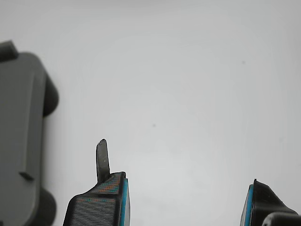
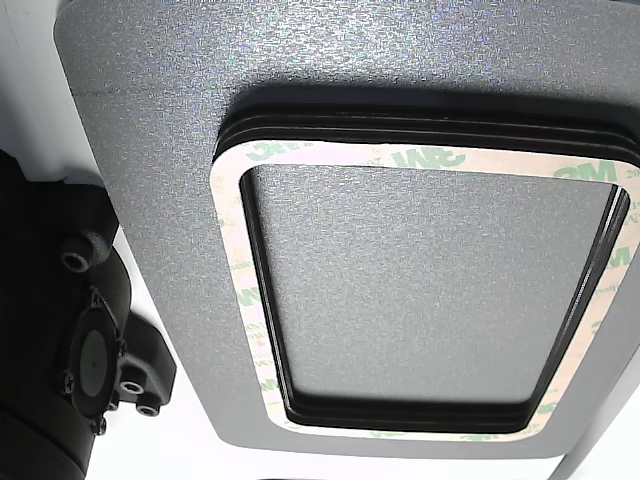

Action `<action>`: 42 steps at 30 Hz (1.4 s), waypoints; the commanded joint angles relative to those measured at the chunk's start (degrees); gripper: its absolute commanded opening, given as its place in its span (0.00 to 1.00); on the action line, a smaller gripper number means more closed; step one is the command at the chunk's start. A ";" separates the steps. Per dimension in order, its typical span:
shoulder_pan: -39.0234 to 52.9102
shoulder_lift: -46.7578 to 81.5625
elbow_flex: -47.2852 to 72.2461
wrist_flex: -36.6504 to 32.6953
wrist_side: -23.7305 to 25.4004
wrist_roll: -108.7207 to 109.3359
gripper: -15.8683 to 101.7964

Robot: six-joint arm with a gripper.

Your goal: Grab top frame and put it into gray box.

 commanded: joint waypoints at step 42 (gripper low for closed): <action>28.04 -34.37 -42.45 20.92 -5.27 -45.62 0.98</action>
